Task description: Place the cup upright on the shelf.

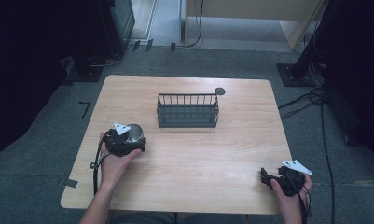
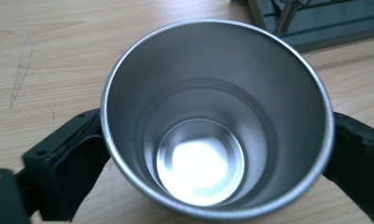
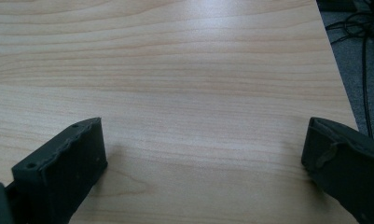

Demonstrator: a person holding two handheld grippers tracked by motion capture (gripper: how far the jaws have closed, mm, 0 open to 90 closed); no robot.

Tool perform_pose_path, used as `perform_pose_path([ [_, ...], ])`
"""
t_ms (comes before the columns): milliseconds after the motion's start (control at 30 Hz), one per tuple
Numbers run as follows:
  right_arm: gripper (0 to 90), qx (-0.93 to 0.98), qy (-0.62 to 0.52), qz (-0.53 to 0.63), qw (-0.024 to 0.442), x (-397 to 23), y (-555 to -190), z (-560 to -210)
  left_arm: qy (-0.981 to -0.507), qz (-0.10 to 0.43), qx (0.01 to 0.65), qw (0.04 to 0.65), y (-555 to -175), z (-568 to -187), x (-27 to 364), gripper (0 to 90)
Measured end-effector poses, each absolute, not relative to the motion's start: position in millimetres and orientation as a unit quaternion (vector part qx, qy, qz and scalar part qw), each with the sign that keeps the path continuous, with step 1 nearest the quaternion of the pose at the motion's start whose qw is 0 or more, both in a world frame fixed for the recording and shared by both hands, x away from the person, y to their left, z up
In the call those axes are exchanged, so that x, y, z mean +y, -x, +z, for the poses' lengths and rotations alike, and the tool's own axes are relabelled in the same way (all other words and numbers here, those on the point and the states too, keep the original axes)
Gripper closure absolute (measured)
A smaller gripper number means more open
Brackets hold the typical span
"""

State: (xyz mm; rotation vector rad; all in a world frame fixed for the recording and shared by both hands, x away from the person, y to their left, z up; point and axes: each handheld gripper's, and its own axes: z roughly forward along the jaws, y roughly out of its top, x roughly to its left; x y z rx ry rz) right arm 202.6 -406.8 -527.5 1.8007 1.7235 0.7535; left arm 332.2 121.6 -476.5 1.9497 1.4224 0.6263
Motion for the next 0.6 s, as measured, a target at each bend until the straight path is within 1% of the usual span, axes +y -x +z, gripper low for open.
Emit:
perform_pose_path([
  [400, 0.0, 0.638, -0.667, 0.279, 0.266, -406.7, -202.6, -527.5, -0.75, 0.234, 0.539, 0.304, -342.5, -477.0, 114.1, 7.8],
  [467, 0.0, 0.638, -0.667, 0.279, 0.266, -406.7, -202.6, -527.5, -0.747, 0.238, 0.542, 0.304, -342.9, -477.1, 113.7, 9.5],
  [533, 0.0, 0.638, -0.667, 0.279, 0.266, -406.7, -202.6, -527.5, -0.746, 0.239, 0.543, 0.304, -343.3, -476.2, 115.4, 14.0],
  [600, 0.0, 0.638, -0.667, 0.279, 0.266, -406.8, -202.6, -527.5, -0.748, 0.237, 0.54, 0.304, -343.6, -476.5, 116.0, 15.2],
])
